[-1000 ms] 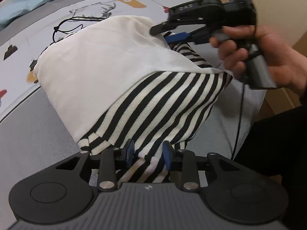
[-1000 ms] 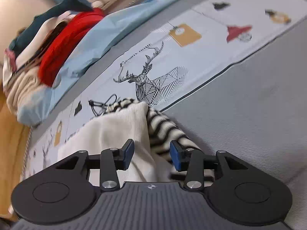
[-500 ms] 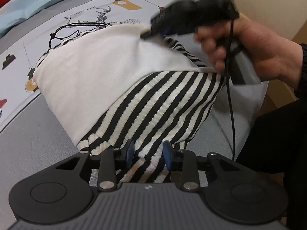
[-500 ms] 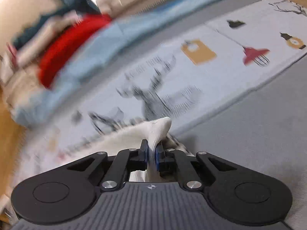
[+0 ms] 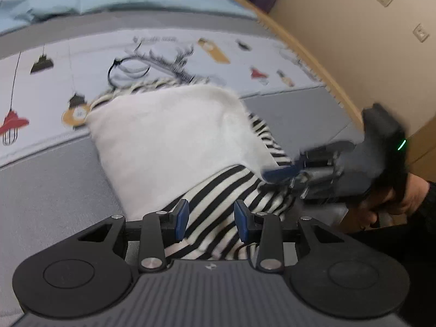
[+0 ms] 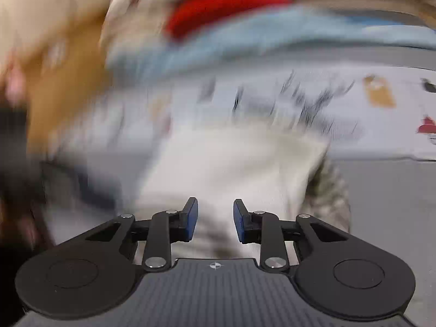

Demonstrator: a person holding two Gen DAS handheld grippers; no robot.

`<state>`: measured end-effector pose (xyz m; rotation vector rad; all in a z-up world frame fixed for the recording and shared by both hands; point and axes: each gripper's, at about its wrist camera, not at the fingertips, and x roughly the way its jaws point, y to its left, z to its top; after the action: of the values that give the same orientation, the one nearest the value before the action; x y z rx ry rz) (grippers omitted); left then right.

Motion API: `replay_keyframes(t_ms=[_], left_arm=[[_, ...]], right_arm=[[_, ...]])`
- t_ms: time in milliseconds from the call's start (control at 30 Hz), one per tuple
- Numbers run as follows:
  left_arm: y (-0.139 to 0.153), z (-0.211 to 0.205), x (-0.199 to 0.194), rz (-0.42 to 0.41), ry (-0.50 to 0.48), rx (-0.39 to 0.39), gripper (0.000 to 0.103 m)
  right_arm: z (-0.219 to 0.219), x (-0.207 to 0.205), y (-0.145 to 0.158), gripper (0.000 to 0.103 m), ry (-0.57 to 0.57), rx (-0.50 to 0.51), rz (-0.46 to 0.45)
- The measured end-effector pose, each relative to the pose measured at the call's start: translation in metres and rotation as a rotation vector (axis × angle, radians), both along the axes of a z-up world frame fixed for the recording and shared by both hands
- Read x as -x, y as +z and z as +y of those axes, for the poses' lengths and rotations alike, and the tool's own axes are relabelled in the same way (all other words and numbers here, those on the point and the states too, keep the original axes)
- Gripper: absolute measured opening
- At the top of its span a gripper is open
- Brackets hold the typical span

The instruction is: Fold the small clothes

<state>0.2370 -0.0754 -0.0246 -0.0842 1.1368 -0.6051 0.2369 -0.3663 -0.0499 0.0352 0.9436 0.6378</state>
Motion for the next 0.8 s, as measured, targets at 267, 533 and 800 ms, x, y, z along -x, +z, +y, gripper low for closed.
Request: replay_keyframes(t_ms=[267, 533, 800], left_arm=[[-0.008, -0.025, 0.012, 0.005, -0.152, -0.13, 0.04], [-0.018, -0.041, 0.017, -0.001, -0.265, -0.271, 0.042], [0.002, 0.031, -0.036, 0.014, 0.274, 0.025, 0.085]], right_arm=[[-0.008, -0.001, -0.017, 0.028, -0.038, 0.116, 0.083], [-0.022, -0.011, -0.029, 0.029, -0.078, 0.196, 0.18], [-0.044, -0.029, -0.008, 0.055, -0.294, -0.04, 0.079]])
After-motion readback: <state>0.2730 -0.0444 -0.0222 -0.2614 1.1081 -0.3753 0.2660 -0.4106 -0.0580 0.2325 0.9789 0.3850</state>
